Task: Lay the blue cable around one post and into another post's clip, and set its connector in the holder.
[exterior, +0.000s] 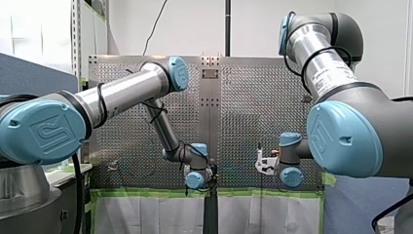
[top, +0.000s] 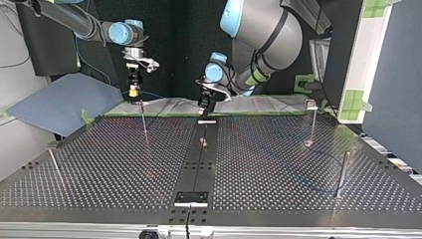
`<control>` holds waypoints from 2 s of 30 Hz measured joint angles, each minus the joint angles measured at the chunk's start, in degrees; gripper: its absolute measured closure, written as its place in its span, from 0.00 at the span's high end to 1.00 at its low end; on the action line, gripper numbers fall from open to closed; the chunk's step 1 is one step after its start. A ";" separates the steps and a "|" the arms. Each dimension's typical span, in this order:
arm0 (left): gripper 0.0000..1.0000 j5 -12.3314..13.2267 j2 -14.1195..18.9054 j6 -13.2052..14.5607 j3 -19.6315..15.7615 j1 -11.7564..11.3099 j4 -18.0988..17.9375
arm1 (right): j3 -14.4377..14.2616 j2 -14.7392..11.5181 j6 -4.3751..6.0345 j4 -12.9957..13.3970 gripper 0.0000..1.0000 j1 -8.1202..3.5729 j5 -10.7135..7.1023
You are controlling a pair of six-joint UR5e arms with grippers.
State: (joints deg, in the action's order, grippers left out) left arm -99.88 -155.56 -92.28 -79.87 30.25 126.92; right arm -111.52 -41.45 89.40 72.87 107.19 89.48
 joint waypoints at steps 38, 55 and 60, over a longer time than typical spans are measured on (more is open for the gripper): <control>0.49 1.52 0.10 0.26 0.00 0.47 1.85 | -0.02 0.03 -0.13 -0.09 0.05 -0.27 0.54; 0.60 1.04 1.12 0.40 -0.73 0.16 4.34 | -0.04 0.02 -0.51 -0.25 0.05 -0.34 0.57; 0.60 1.56 2.42 0.03 -2.34 -0.12 3.26 | -0.01 0.02 -0.58 -0.29 0.05 -0.34 0.62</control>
State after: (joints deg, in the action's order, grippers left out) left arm -98.33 -153.13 -92.26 -82.21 30.14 130.18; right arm -111.53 -41.43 88.82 72.59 106.84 90.10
